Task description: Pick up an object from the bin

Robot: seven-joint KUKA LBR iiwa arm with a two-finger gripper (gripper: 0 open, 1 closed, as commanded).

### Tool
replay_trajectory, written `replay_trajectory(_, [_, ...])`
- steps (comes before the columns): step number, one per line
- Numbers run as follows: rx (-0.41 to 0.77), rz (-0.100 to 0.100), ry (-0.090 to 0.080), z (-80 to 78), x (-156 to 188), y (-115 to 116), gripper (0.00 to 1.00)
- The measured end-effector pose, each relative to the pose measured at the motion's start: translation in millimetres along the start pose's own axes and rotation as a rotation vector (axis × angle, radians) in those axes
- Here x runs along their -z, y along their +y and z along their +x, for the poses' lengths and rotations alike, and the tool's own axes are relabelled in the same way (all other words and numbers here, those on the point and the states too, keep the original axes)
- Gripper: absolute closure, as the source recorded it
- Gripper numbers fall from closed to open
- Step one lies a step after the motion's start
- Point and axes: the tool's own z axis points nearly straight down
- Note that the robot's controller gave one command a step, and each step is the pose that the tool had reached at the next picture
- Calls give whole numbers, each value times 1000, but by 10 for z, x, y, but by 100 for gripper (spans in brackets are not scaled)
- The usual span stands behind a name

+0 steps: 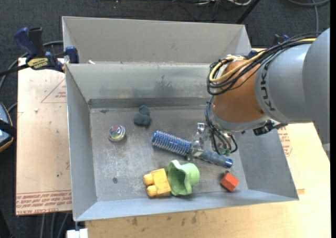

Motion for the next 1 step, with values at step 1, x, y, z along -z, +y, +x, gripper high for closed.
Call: replay_trajectory(1, [121,0,-4,-85,1352,-157,100])
